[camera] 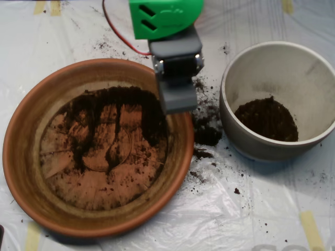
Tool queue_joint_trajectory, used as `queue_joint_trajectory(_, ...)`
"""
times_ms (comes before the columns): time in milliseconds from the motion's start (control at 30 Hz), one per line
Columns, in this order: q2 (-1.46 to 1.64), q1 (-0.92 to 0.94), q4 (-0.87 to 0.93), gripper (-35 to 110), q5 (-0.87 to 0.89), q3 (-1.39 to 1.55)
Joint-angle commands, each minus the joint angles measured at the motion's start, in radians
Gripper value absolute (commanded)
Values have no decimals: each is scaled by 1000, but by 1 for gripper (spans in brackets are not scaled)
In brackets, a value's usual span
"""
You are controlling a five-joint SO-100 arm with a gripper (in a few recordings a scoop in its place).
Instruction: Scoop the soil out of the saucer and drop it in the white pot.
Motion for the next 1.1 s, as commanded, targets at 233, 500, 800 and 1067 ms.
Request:
queue_joint_trajectory(233, -153, -307, 126, -1, 32, -506)
queue_joint_trajectory(500, -253, -416, 126, 15, -6, -561)
queue_joint_trajectory(800, -172, -408, 126, 40, -15, -454)
queue_joint_trajectory(1067, -5, -291, 124, 43, 84, -456)
